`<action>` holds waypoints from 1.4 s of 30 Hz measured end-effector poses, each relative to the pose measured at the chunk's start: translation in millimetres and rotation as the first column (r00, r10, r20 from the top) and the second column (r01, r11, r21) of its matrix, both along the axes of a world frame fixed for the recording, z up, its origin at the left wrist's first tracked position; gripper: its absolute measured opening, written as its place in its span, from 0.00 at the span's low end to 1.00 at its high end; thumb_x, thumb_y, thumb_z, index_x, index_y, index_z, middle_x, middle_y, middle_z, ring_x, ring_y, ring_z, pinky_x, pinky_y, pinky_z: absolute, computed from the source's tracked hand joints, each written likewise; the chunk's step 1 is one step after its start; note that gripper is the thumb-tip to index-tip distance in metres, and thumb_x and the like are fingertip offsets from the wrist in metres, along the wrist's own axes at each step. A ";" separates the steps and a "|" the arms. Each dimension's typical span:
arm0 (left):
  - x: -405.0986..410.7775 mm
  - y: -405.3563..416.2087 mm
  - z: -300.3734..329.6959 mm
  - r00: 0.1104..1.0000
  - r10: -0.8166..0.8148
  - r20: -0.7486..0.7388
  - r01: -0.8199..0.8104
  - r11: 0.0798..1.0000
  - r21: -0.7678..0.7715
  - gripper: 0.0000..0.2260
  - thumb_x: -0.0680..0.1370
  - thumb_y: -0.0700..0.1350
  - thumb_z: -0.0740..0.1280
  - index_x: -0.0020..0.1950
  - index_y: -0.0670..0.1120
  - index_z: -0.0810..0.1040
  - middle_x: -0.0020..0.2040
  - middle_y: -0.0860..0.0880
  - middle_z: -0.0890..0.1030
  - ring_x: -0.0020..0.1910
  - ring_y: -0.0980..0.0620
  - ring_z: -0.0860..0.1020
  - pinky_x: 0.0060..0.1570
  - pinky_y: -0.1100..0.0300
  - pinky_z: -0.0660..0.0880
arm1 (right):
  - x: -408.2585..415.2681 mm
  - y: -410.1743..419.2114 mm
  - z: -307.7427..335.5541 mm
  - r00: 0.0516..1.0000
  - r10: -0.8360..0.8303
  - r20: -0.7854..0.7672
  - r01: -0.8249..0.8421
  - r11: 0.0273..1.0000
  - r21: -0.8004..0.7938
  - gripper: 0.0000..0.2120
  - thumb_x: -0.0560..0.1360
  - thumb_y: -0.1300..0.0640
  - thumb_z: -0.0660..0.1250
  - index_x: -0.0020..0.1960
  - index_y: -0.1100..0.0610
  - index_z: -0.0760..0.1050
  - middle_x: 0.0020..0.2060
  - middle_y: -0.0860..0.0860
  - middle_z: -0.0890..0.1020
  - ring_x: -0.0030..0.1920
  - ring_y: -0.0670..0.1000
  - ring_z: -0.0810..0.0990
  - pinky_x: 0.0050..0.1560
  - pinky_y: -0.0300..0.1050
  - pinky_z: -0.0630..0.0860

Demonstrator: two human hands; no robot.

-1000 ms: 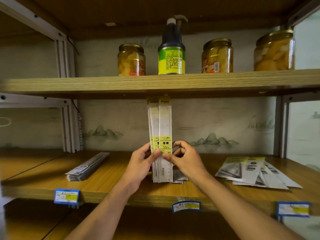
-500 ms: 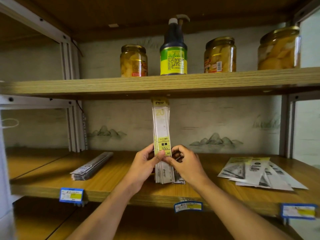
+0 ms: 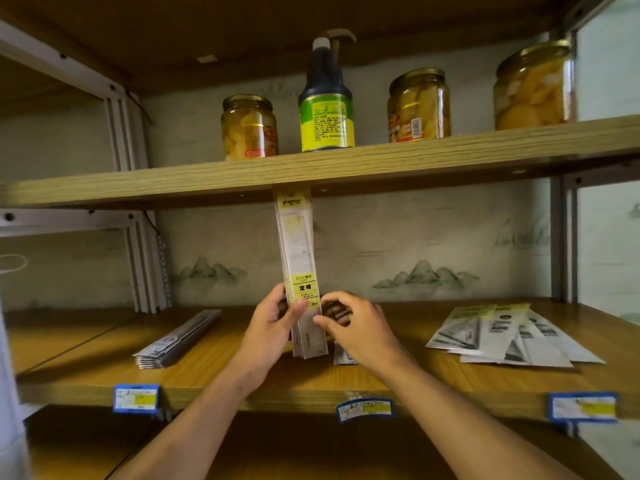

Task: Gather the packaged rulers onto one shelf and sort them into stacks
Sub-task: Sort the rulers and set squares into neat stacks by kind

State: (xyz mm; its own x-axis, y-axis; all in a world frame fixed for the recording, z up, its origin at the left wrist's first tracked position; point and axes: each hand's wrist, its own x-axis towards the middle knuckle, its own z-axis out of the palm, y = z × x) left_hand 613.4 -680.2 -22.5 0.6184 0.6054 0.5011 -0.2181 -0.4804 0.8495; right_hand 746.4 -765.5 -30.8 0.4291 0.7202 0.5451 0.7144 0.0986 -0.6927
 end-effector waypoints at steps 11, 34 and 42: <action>-2.9 -0.3 -4.2 0.994 0.104 0.027 -0.101 0.991 -0.087 0.14 0.79 0.42 0.65 0.62 0.56 0.75 0.54 0.58 0.83 0.53 0.62 0.80 0.46 0.63 0.75 | -3.1 -1.0 -0.9 0.998 -0.056 -0.025 0.056 0.998 0.022 0.09 0.74 0.45 0.69 0.50 0.48 0.79 0.44 0.43 0.82 0.44 0.43 0.81 0.45 0.42 0.81; -1.1 12.3 -3.6 0.996 0.087 -0.014 -0.086 0.932 -0.352 0.16 0.81 0.44 0.62 0.69 0.53 0.73 0.60 0.52 0.81 0.60 0.51 0.76 0.57 0.50 0.70 | 66.4 -6.6 32.7 0.877 -0.302 0.374 0.479 0.617 -0.625 0.30 0.69 0.44 0.74 0.64 0.59 0.74 0.61 0.55 0.79 0.58 0.54 0.79 0.56 0.46 0.76; -2.1 13.2 -4.7 0.999 0.045 0.001 -0.042 0.935 -0.351 0.14 0.81 0.43 0.63 0.65 0.54 0.74 0.53 0.58 0.80 0.54 0.57 0.76 0.55 0.57 0.68 | 70.3 -1.5 49.7 0.934 -0.354 0.052 0.242 0.516 -0.822 0.21 0.72 0.57 0.74 0.62 0.60 0.73 0.64 0.52 0.77 0.68 0.53 0.70 0.66 0.49 0.68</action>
